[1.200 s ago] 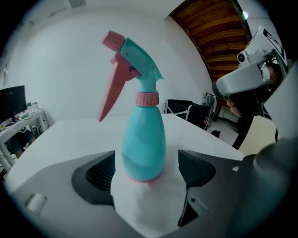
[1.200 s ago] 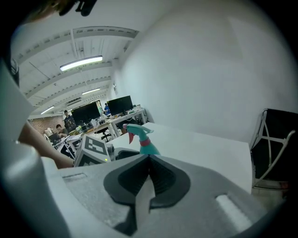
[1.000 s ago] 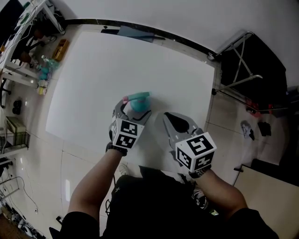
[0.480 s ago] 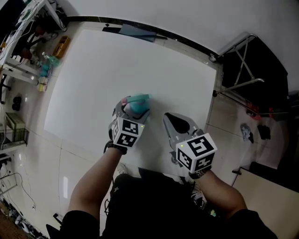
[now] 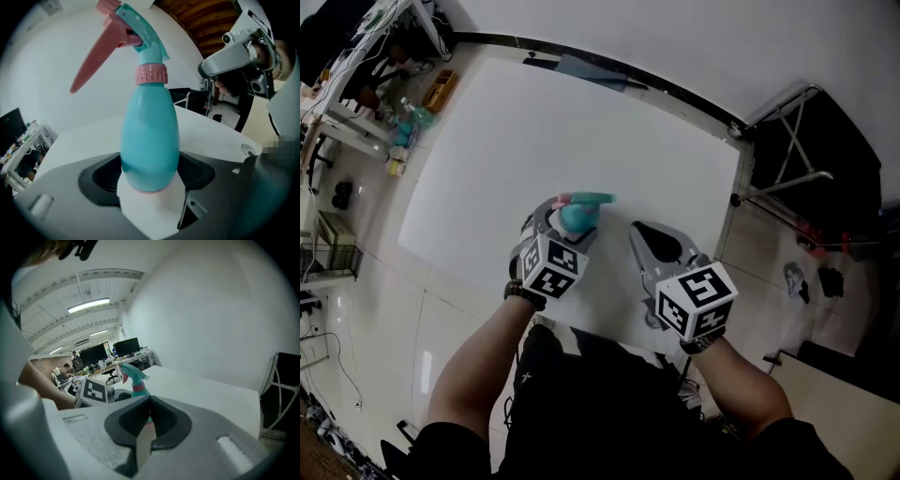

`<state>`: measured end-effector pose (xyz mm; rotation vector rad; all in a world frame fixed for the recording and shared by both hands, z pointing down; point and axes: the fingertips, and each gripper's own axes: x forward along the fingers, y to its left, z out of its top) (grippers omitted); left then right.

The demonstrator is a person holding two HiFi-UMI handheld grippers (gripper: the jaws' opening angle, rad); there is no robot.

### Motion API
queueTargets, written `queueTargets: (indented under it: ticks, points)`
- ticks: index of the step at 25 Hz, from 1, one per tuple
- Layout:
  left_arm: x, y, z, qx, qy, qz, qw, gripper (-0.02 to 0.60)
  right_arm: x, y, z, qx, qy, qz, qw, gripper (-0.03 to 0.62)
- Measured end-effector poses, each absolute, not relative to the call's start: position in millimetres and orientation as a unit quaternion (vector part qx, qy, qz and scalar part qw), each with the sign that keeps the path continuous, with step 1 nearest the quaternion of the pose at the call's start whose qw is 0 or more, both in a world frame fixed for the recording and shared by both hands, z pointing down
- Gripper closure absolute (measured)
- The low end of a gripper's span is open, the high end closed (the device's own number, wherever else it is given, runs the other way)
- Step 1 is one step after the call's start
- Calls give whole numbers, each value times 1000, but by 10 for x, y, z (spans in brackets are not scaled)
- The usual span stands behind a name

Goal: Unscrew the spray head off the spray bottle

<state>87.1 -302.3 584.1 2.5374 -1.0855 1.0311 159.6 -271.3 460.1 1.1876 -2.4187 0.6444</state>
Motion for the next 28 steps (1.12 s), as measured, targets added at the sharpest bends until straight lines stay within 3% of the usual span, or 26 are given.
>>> queueTargets:
  ticks: [2, 4, 16, 28]
  points:
    - [803, -2976, 5788, 855, -358, 363, 90, 186, 1534, -2689, 4563, 407, -866, 225, 186, 601]
    - [735, -2916, 5739, 854, -346, 379, 84, 187, 1463, -2654, 4523, 389, -874, 223, 189, 542]
    - [295, -2431, 5503, 841, -238, 484, 38, 190, 982, -2430, 4225, 277, -914, 149, 254, 425]
    - [-285, -2110, 5295, 794, -140, 588, -64, 190, 271, -2012, 4224, 131, -925, 122, 335, 399]
